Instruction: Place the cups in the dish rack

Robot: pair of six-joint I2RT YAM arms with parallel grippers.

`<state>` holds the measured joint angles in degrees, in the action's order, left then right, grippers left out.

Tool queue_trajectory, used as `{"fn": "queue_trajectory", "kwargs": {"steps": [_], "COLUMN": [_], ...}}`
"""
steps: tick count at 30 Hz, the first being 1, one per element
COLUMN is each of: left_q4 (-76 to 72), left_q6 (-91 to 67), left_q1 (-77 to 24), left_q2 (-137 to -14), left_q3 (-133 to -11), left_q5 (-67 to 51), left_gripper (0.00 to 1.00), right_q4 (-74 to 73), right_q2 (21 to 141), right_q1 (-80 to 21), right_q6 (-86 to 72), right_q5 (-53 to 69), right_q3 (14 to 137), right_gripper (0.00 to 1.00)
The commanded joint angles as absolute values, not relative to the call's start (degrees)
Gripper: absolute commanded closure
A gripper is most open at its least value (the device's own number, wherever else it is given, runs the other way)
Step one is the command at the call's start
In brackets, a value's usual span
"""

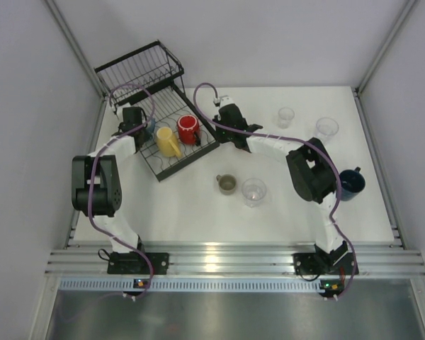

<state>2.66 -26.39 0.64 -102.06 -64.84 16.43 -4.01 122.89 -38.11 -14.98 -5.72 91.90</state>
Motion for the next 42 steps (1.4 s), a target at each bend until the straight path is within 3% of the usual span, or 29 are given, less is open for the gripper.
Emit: {"fn": "queue_trajectory", "kwargs": {"steps": [1, 16, 42], "left_q4": [2.37, -3.69, -5.19], "left_q6": [-24.61, -23.12, -12.04], "left_q1": [1.32, 0.35, -5.09], "left_q2": [-101.95, -101.43, -101.07], "left_q3": [-67.76, -66.62, -70.93], "left_q5": [19.96, 11.95, 31.02], "left_gripper": [1.00, 1.00, 1.00], "right_q4": [-1.76, -1.84, -1.58], "right_q2": [124.98, 124.80, 126.21], "right_q1": [-38.41, -38.23, -37.71], "right_q6": [-14.68, -14.59, -14.68], "right_q5": [-3.60, -3.52, -3.08], "right_q3": [92.11, 91.85, 92.81], "right_gripper": [1.00, 1.00, 1.00]}}
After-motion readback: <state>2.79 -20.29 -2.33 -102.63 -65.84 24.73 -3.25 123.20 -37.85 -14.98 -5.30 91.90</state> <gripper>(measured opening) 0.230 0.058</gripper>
